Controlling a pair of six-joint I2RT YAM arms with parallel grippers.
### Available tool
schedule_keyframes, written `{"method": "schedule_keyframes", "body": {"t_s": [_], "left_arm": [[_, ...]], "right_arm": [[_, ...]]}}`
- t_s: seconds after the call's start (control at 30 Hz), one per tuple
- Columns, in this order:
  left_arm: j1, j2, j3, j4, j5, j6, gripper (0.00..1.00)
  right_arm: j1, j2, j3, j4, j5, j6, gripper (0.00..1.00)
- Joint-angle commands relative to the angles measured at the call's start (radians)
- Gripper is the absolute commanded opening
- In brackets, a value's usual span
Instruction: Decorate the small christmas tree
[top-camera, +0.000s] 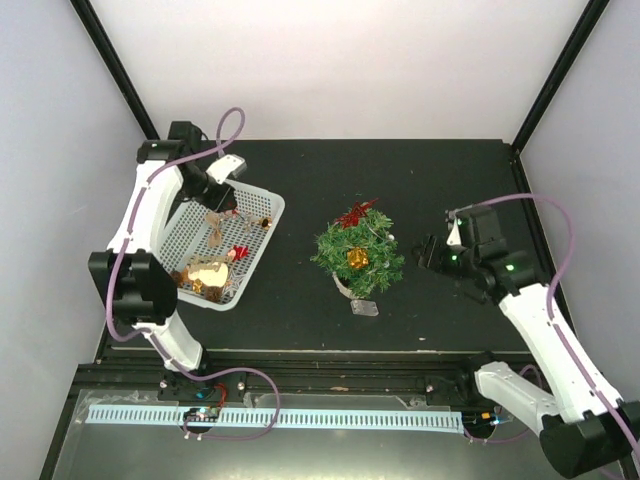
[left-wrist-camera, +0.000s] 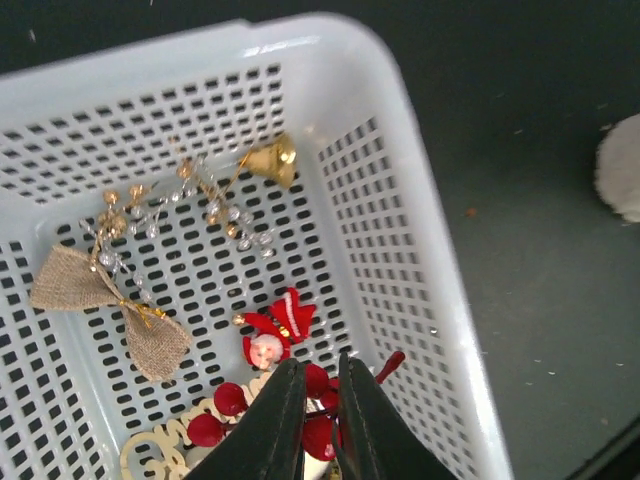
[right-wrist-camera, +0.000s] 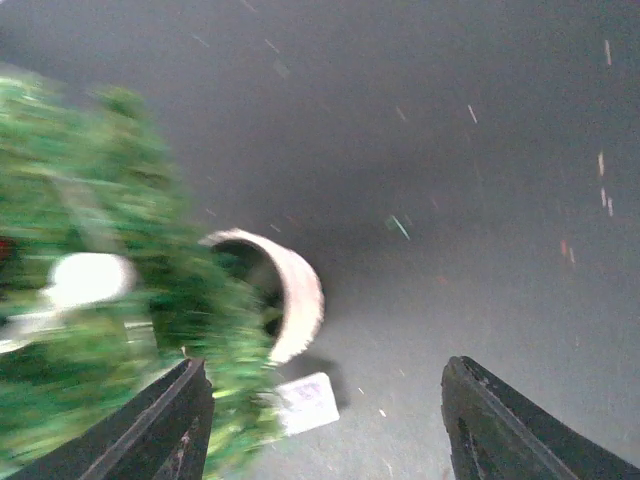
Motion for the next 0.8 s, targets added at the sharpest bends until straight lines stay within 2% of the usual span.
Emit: {"method": "schedule_keyframes", "body": {"t_s": [0.0,0.17,0.33,0.47,0.57,0.77], "left_arm": [[-0.003,-0.077,0.166,-0.192,0.131,0.037,0.12],[-0.002,-0.116,0.301,-0.311,0.261,0.034,0.13],[-0.009,-0.195,0.339,-0.315,0.344,0.030,0.14],[-0.009,-0.228,0.366,-0.314,0.405,-0.004,0.14],[-0.009,-0.257,0.387,-0.313,0.472,-0.040,0.14],[-0.009,-0.326,0.377,-0.313,0.583,-0.075,0.14]], "right_arm": [[0.079,-0.073,0.230,-0.068,0.085,-0.153,0.64],[0.351,-0.023,0.579,-0.056,0.216,-0.242,0.62],[0.657,0.219,0.974,-0.122,0.352,-0.335,0.60],[0.796,0.463,1.283,-0.204,0.367,-0.395,0.60],[0.813,0.540,1.321,-0.176,0.290,-0.368,0.60],[0.817,0.585,1.250,-0.059,0.167,-0.288,0.57]]}}
